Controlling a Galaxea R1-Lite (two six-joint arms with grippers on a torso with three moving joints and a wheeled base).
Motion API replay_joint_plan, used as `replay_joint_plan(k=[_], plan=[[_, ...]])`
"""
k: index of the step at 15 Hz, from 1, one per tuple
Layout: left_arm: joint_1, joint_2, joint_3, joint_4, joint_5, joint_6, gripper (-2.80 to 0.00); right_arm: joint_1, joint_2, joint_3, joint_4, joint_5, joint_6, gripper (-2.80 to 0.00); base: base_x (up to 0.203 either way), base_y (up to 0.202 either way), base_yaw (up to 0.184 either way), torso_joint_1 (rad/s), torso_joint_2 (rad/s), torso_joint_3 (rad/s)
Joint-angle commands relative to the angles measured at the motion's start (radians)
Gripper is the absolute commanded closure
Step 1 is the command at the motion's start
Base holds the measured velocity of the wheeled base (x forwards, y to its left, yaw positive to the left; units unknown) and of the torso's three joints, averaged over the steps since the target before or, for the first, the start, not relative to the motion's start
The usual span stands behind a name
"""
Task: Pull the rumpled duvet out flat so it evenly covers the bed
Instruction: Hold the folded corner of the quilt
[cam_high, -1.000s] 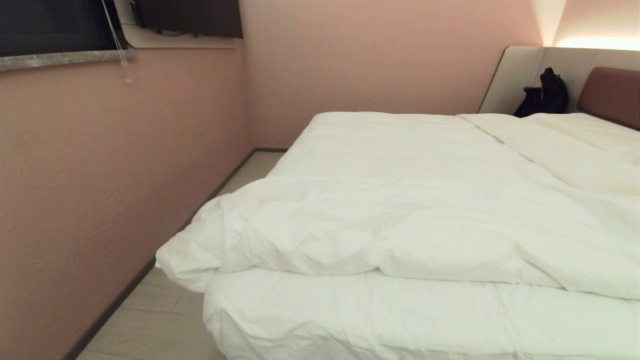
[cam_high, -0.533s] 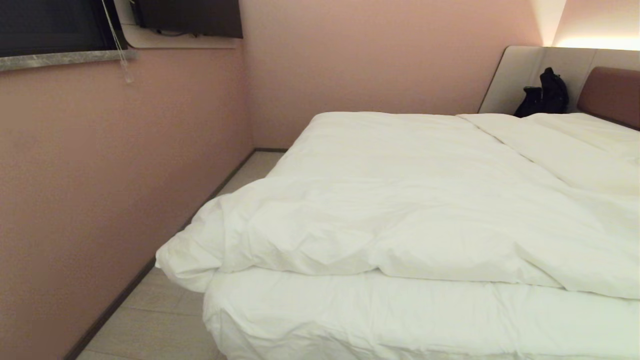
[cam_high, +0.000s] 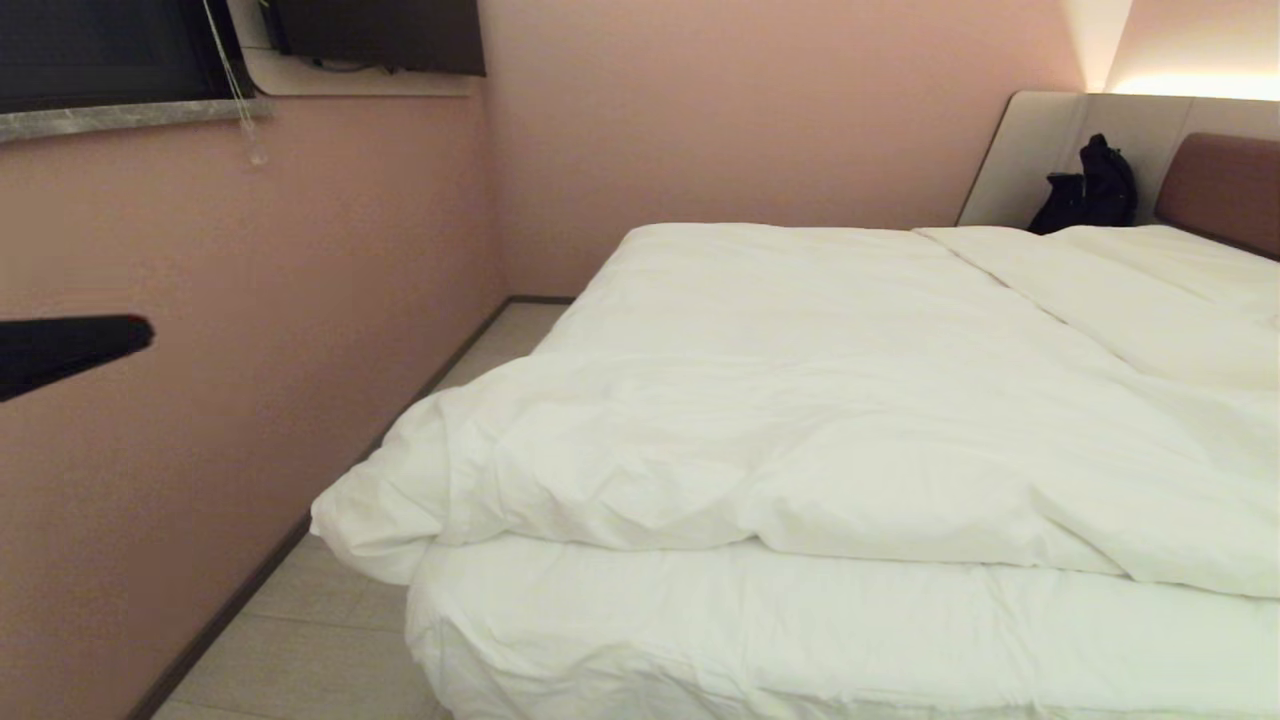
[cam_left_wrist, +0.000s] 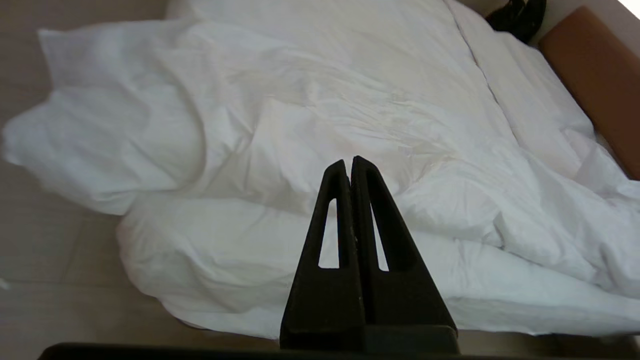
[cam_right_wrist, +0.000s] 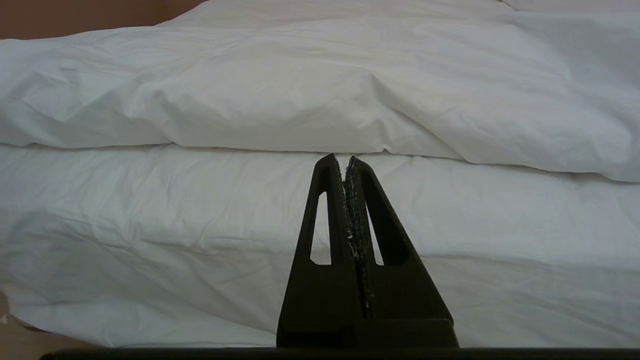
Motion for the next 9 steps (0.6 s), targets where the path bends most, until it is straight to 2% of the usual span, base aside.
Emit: replay_joint_plan(k=[1,5,9], plan=[[0.000,0.243,-0.114,0.004,-0.017,-0.009,0.00,0.000,0.000,0.000,0.000,0.000,0.000,0.00,0.000,0.000,0.000,0.000,0.00,0.000],[0.000,0.517,-0.366,0.037,-0.035,-0.018,0.00,0.000,0.000,0.000,0.000,0.000,0.000,0.00,0.000,0.000,0.000,0.000,0.00,0.000],[0.000,0.708,-0.519,0.063,-0.037,-0.018,0.00,0.000,0.000,0.000,0.000,0.000,0.000,0.00,0.000,0.000,0.000,0.000,0.00,0.000]])
